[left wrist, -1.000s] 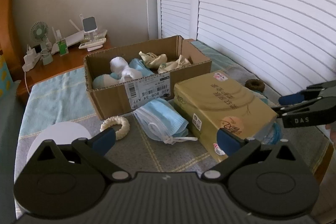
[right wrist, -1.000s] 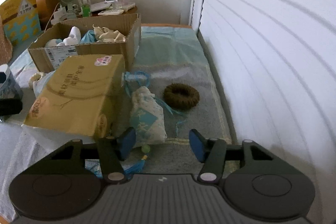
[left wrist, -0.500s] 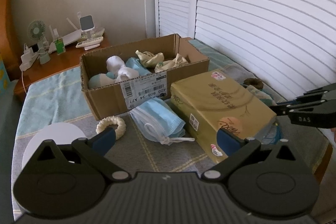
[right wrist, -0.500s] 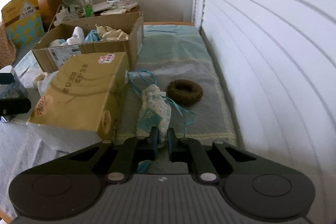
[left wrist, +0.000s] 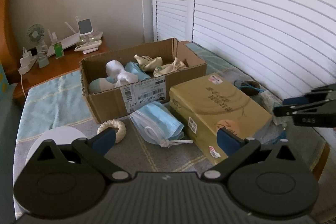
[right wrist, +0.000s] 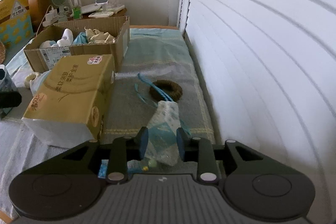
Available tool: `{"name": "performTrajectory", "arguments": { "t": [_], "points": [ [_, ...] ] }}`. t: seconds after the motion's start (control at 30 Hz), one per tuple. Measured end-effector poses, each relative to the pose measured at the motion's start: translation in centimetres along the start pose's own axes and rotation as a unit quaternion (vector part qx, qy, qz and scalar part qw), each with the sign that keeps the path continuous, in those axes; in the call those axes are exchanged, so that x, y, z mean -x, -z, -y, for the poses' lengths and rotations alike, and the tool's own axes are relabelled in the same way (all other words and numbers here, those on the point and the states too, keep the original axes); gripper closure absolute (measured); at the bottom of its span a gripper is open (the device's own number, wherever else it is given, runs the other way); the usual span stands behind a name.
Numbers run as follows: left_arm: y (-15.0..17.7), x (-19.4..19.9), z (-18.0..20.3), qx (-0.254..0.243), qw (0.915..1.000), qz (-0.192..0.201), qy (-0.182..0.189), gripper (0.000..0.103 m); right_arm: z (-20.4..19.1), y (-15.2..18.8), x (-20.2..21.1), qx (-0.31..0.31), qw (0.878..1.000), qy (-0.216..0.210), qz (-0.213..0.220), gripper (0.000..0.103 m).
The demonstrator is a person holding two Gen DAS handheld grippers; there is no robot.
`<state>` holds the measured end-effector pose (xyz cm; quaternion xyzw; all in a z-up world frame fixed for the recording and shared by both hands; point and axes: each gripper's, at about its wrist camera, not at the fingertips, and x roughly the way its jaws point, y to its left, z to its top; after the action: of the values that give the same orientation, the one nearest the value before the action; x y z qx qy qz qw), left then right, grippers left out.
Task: Organize soft objects
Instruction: 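Grasp the blue face mask with the left tool while the right tool lifts the pouch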
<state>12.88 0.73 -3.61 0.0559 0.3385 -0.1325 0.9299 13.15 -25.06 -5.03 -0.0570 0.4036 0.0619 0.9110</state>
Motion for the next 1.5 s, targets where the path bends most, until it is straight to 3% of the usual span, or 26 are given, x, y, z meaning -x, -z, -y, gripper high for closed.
{"name": "performTrajectory", "arguments": {
  "t": [0.1, 0.2, 0.3, 0.37, 0.53, 1.0, 1.23, 1.5],
  "points": [
    [-0.3, -0.1, -0.2, -0.013, 0.9999, -0.002, 0.009, 0.003, -0.2, 0.0, -1.1, 0.002, 1.000, 0.001, -0.005, 0.049],
    [-0.8, -0.3, -0.3, -0.039, 0.9989, -0.008, 0.024, 0.008, -0.4, 0.1, -1.9, 0.006, 1.000, 0.001, -0.013, 0.047],
    [-1.6, -0.6, -0.6, -0.069, 0.9968, -0.016, 0.038, 0.019, -0.2, 0.1, -2.1, 0.003, 1.000, 0.009, -0.014, 0.047],
    [-2.1, -1.0, -0.9, -0.087, 0.9948, -0.024, 0.048, 0.020, 0.0, 0.1, -2.3, -0.001, 1.000, 0.003, -0.018, 0.046],
    [-3.3, -2.8, -1.7, -0.099, 0.9906, -0.062, 0.070, 0.029, -0.2, 0.1, -2.6, 0.001, 1.000, -0.002, -0.020, 0.046],
    [-3.9, -7.6, -1.7, -0.126, 0.9834, -0.114, 0.064, 0.028, 0.0, 0.0, -2.9, 0.001, 1.000, -0.011, -0.018, 0.044],
    [-3.8, -7.7, -1.7, -0.134, 0.9808, -0.124, 0.069, 0.025, -0.1, 0.0, -2.9, 0.004, 1.000, -0.015, -0.018, 0.042],
    [-3.4, -7.7, -0.7, -0.182, 0.9719, -0.134, 0.066, 0.023, -0.1, 0.0, -2.9, 0.004, 1.000, -0.020, -0.018, 0.042]
  ]
}}
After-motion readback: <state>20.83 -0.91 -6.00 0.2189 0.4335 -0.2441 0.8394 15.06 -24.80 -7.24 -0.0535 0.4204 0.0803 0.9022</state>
